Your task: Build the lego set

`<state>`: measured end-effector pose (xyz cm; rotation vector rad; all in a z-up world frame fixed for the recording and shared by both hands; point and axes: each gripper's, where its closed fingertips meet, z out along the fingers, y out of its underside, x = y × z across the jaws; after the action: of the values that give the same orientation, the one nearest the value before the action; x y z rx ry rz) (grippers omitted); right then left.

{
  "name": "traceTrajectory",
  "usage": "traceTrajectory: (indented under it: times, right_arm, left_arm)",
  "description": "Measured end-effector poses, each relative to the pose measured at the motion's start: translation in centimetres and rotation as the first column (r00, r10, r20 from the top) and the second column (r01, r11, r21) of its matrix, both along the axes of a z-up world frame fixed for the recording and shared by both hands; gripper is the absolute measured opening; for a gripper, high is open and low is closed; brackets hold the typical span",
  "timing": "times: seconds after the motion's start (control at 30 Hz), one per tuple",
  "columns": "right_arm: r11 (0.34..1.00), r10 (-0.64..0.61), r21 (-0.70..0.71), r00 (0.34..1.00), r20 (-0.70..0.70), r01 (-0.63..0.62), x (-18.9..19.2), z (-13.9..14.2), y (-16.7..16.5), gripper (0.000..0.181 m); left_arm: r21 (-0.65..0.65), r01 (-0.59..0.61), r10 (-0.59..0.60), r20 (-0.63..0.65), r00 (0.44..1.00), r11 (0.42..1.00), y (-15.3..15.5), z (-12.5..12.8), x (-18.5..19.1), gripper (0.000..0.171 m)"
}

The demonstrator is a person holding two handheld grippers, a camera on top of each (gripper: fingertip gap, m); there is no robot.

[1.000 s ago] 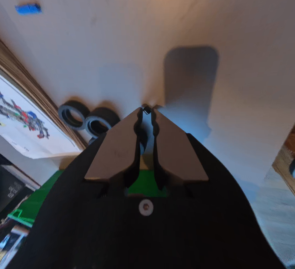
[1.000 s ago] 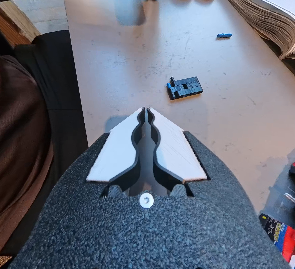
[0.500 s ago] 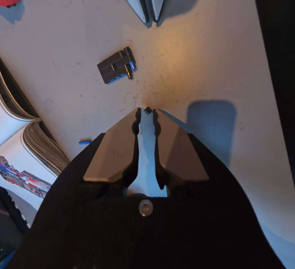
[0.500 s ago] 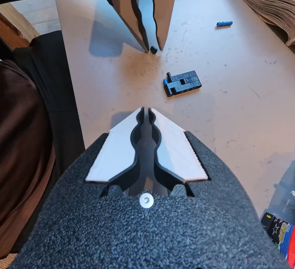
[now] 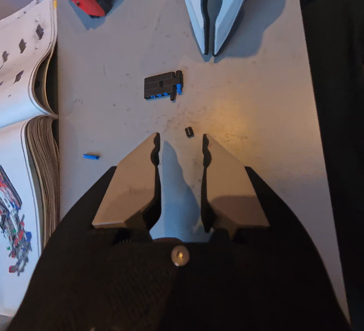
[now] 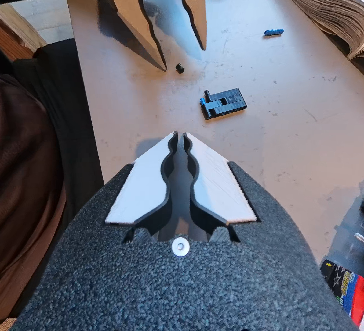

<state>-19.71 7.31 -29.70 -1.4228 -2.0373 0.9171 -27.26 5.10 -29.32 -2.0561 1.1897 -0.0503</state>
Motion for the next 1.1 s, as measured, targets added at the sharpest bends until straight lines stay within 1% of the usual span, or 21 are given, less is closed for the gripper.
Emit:
traceTrajectory:
  times: [0.07, 0.1, 0.13, 0.17, 0.23, 0.27, 0.33, 0.37, 0.43, 0.5, 0.57, 0.6, 0.77, 0.93, 1.03, 1.1]
  right_arm:
    - [1.000, -0.004, 0.009, 1.000, -0.019, 0.004, -0.1, 0.2, 0.1, 0.005]
    - [1.000, -0.005, 0.016, 0.999, -0.037, 0.006, -0.1, 0.5, 0.1, 0.004]
    - [1.000, -0.008, 0.020, 0.999, -0.052, 0.009, -0.2, 0.7, 0.2, 0.004]
    - [1.000, -0.015, 0.018, 0.998, -0.060, 0.016, -0.2, 0.8, 0.3, 0.004]
    - [0.999, -0.037, -0.001, 0.998, -0.059, 0.037, -0.4, 0.9, 0.7, 0.006]
    - [0.999, -0.050, -0.010, 0.997, -0.063, 0.050, -0.6, 1.0, 1.0, 0.007]
    - [0.997, -0.077, -0.024, 0.995, -0.071, 0.075, -0.8, 1.2, 1.5, 0.008]
    - [0.996, -0.088, -0.031, 0.994, -0.070, 0.086, -0.9, 1.2, 1.7, 0.009]
    - [0.994, -0.103, -0.041, 0.992, -0.067, 0.101, -1.0, 1.2, 2.0, 0.010]
    - [0.993, -0.108, -0.048, 0.992, -0.063, 0.105, -1.0, 1.2, 2.0, 0.011]
    - [0.993, -0.109, -0.053, 0.992, -0.057, 0.106, -1.1, 1.1, 2.1, 0.012]
    - [0.993, -0.106, -0.055, 0.993, -0.057, 0.103, -1.1, 1.2, 2.2, 0.012]
    - [0.995, -0.078, -0.068, 0.995, -0.065, 0.074, -1.3, 1.3, 2.1, 0.012]
    - [0.997, -0.072, -0.044, 0.996, -0.052, 0.070, -1.6, 1.0, 2.4, 0.013]
    - [0.996, -0.067, -0.062, 0.995, -0.071, 0.062, -1.8, 1.4, 2.5, 0.020]
    - [0.994, -0.053, -0.100, 0.996, -0.071, 0.046, -2.0, 1.6, 2.5, 0.031]
  left_arm:
    - [0.033, -0.063, 0.061, 0.053, 0.997, 0.997, -0.1, 0.0, -0.3, 0.040]
    - [0.032, -0.097, 0.093, 0.099, 0.991, 0.995, -0.2, 0.0, -0.2, 0.038]
    - [0.017, -0.113, 0.110, 0.139, 0.984, 0.993, -0.5, -0.2, -0.1, 0.031]
    - [0.003, -0.129, 0.128, 0.141, 0.982, 0.992, -0.8, -0.2, -0.4, 0.030]
    - [0.014, -0.181, 0.177, 0.148, 0.973, 0.983, -0.9, 0.0, -1.0, 0.045]
    - [0.024, -0.195, 0.189, 0.144, 0.971, 0.981, -0.9, 0.0, -1.2, 0.047]
    - [0.063, -0.185, 0.177, 0.118, 0.977, 0.981, -1.1, 0.1, -1.0, 0.044]
    - [0.080, -0.168, 0.159, 0.105, 0.982, 0.983, -1.1, 0.1, -0.9, 0.040]
    - [0.063, -0.146, 0.139, 0.103, 0.985, 0.987, -1.3, -0.1, -0.6, 0.028]
    - [0.030, -0.157, 0.152, 0.130, 0.980, 0.987, -1.3, -0.1, -0.8, 0.030]
    - [-0.012, -0.164, 0.164, 0.166, 0.972, 0.986, -1.2, -0.1, -0.9, 0.040]
    - [-0.035, -0.160, 0.164, 0.181, 0.970, 0.987, -1.3, -0.2, -0.8, 0.041]
    - [-0.103, -0.145, 0.165, 0.222, 0.961, 0.984, -1.4, -0.4, -0.7, 0.037]
    - [-0.092, -0.134, 0.151, 0.214, 0.965, 0.987, -1.6, -0.4, -0.6, 0.036]
    - [-0.102, -0.130, 0.150, 0.220, 0.964, 0.986, -1.6, -0.4, -0.4, 0.032]
    - [-0.136, -0.139, 0.169, 0.239, 0.956, 0.981, -1.4, -0.5, -0.4, 0.027]
